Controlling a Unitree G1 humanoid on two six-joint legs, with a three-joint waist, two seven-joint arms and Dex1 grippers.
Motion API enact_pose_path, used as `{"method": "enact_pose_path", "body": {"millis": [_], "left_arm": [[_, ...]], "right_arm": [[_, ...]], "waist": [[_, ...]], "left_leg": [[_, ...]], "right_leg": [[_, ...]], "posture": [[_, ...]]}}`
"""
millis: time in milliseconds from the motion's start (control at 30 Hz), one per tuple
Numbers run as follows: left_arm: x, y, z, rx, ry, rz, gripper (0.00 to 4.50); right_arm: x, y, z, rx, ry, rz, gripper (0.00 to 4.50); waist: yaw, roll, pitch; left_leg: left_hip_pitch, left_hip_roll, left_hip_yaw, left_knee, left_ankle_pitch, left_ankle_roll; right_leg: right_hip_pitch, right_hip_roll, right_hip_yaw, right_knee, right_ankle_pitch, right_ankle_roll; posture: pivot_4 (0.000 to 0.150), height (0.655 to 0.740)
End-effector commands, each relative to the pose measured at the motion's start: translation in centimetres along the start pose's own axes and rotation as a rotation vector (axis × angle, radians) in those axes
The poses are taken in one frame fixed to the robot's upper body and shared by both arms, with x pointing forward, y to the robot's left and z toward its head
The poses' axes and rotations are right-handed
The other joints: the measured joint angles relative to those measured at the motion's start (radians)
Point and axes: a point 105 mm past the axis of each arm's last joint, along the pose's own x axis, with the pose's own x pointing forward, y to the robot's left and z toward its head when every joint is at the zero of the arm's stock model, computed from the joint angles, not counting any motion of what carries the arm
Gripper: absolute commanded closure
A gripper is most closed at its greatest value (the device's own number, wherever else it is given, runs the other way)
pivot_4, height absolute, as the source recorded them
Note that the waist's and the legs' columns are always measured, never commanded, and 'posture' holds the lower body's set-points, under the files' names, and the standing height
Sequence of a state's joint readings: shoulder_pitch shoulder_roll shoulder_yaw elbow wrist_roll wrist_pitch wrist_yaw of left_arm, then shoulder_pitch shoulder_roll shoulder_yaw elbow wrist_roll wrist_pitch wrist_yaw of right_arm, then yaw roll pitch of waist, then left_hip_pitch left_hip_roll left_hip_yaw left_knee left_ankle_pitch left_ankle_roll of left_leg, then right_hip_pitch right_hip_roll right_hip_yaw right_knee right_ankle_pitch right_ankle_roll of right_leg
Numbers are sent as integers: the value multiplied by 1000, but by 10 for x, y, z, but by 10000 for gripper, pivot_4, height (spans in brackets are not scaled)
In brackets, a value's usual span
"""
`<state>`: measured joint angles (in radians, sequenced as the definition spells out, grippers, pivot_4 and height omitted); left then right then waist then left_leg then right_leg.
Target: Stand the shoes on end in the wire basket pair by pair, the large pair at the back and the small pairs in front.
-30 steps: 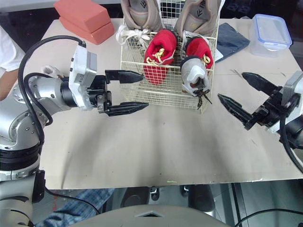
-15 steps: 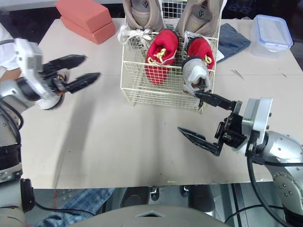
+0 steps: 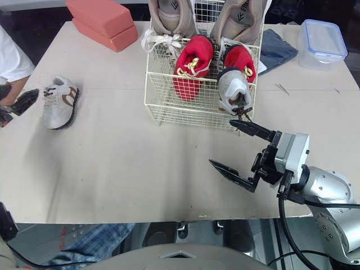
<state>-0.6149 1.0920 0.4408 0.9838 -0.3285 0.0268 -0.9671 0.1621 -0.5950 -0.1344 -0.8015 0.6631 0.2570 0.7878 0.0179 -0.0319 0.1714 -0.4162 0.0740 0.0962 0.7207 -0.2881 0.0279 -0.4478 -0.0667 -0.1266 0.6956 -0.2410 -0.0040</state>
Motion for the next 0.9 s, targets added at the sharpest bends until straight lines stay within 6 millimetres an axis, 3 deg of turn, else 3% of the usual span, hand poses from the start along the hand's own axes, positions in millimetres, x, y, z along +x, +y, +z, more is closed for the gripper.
{"method": "enact_pose_path", "body": {"millis": [33,133,233,500,600,833,900], "left_arm": [[-2,13,-3,-34,85,42,0],[3,8,-24,-83,219,41,0],[11,4,-34,-83,278,49,0],[33,-8,-37,-36,356,59,0],[34,-11,-42,-43,392,60,8402],[30,-8,-57,-56,455,111,39361],[30,-8,-57,-60,446,112,42861]], "right_arm": [[1,1,5,-32,-20,6,389],[2,1,4,-34,-23,6,389],[3,1,4,-35,-27,7,389],[4,0,4,-35,-37,-1,389],[5,1,4,-35,-39,1,0],[4,-1,3,-35,-38,5,0],[3,-2,2,-34,-28,6,0]], "waist": [[-1,0,0],[-3,0,0],[-4,-1,0],[-4,-4,-1],[-6,-4,-1],[-8,-5,-1],[-8,-5,-1]], "left_leg": [[0,0,0,0,0,0],[0,-1,1,0,0,0],[0,-1,1,0,0,0],[0,0,1,1,0,0],[0,-1,2,1,0,0],[1,0,2,1,2,-4],[1,0,3,1,2,-4]], "right_leg": [[0,0,0,0,0,0],[0,0,0,1,0,0],[0,1,1,1,0,0],[0,0,1,1,0,0],[0,1,1,1,0,0],[0,1,2,2,0,0],[0,1,3,2,0,0]], "posture": [[1500,6860],[1500,6860],[1500,6860],[1500,6860],[1500,6860],[1500,6860],[1500,6860]]}}
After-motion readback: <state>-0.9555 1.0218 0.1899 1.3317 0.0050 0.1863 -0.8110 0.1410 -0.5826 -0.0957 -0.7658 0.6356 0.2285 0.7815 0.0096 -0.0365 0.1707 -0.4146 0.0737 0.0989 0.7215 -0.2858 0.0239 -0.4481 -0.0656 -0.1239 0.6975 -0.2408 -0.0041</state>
